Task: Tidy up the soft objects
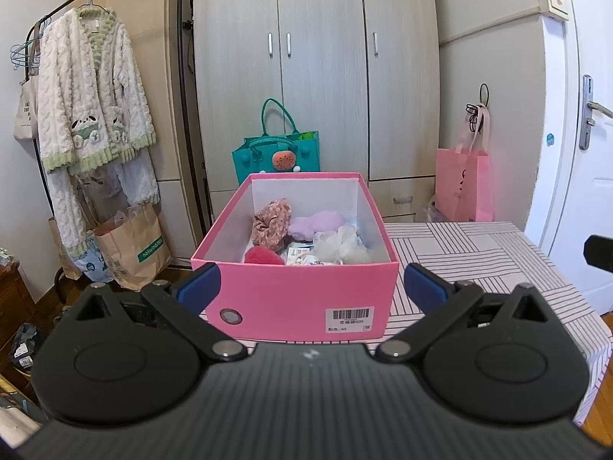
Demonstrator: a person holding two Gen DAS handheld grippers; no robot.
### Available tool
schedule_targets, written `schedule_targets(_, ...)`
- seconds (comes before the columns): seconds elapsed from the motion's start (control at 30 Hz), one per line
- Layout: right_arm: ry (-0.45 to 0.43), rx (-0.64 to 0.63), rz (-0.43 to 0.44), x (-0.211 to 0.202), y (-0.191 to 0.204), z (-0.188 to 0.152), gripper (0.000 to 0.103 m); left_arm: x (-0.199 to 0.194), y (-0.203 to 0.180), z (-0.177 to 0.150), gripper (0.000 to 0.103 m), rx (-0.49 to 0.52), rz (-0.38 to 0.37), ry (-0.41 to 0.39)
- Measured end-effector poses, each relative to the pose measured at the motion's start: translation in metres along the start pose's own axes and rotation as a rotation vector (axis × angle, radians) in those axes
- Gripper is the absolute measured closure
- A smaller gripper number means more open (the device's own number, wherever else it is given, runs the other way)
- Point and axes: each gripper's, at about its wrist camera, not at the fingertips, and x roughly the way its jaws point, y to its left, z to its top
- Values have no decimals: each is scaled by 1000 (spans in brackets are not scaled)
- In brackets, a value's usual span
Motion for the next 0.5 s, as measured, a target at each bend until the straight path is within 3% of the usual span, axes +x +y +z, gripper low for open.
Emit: schedule_targets(0.5, 16, -24, -22, 8, 1, -5, 0, 3, 1, -3, 0, 1, 4, -1)
